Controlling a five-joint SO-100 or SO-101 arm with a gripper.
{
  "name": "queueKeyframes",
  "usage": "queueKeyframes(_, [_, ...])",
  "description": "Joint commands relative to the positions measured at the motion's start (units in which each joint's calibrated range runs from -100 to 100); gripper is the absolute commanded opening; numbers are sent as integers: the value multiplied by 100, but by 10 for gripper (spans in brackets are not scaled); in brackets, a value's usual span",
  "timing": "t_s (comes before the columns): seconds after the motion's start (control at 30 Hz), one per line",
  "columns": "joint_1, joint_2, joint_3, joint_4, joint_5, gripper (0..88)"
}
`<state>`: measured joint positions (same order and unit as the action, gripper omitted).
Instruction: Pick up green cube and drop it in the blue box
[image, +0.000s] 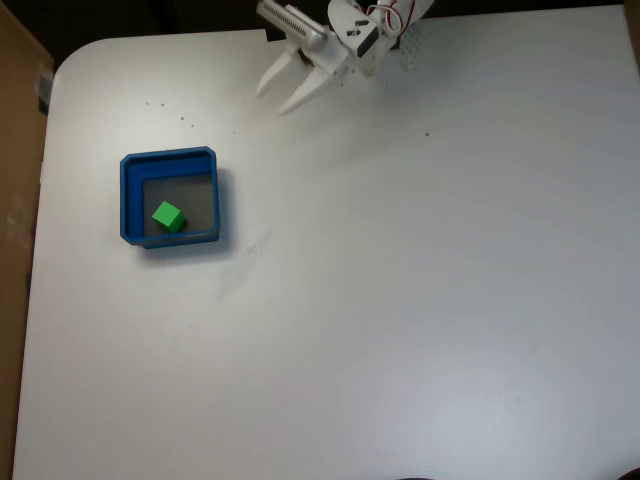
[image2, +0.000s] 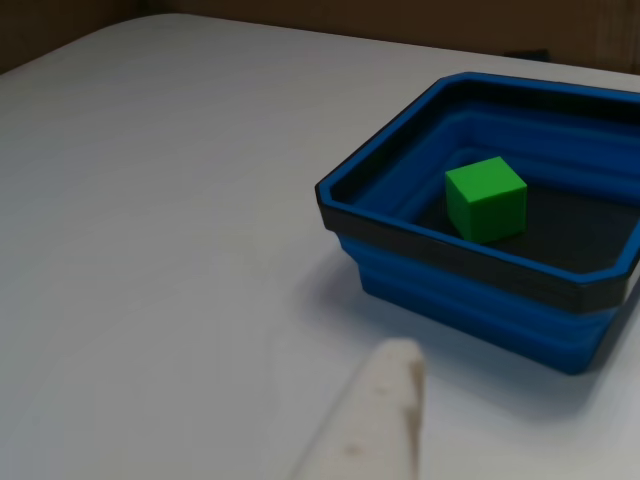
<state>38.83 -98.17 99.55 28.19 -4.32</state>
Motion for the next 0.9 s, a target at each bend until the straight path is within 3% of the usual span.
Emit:
queueKeyframes(0.0, [-68, -91, 36, -178, 54, 214])
queueKeyframes(0.23, [-524, -91, 36, -169, 54, 214])
queueKeyframes(0.87, [-3305, -91, 27, -169, 49, 214])
